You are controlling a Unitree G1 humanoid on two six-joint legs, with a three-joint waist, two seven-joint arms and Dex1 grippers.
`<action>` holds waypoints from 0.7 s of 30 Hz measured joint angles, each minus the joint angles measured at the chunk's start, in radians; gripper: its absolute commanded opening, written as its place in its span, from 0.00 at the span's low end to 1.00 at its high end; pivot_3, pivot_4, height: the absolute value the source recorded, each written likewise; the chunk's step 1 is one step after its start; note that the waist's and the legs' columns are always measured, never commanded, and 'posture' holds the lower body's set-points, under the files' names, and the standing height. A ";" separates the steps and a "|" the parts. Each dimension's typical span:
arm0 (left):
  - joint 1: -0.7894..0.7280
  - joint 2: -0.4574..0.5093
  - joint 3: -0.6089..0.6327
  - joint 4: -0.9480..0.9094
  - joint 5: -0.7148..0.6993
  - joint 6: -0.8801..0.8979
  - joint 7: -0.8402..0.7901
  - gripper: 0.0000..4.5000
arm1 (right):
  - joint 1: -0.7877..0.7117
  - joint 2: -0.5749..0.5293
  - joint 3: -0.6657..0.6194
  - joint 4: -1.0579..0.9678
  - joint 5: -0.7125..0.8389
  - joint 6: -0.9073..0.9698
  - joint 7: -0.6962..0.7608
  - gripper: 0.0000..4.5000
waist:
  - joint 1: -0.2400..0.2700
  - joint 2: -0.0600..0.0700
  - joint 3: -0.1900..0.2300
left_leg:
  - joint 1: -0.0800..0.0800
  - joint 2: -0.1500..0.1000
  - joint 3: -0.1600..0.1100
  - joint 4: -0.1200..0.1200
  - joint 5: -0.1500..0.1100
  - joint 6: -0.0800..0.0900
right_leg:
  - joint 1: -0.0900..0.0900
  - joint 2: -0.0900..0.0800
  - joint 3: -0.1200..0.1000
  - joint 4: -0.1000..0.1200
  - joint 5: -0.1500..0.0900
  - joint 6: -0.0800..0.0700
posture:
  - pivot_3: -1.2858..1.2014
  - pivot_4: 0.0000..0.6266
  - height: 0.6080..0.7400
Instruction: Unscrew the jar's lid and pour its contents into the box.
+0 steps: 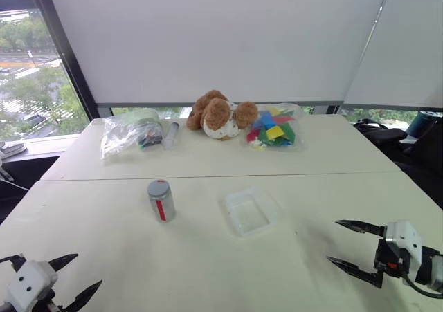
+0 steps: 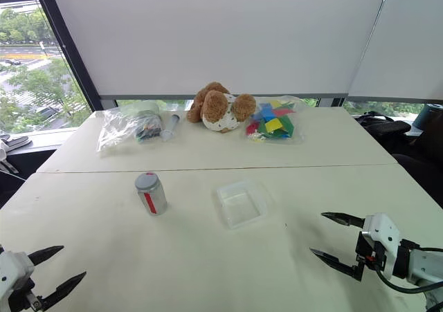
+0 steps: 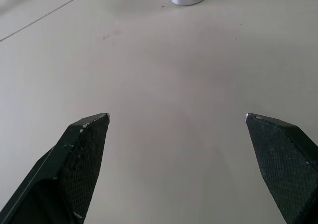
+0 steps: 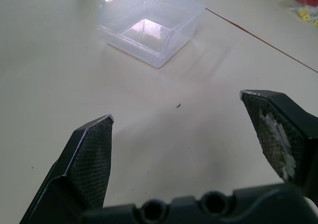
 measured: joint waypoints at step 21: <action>0.126 -0.454 -0.008 -0.249 -0.148 0.117 0.312 1.00 | -0.233 0.233 0.170 -0.276 0.210 0.097 -0.075 0.99 | -0.001 -0.006 0.000 | 0.000 0.000 0.001 0.003 -0.001 0.000 | 0.001 0.001 0.000 0.000 0.000 0.001 | 0.52 0.24 1.00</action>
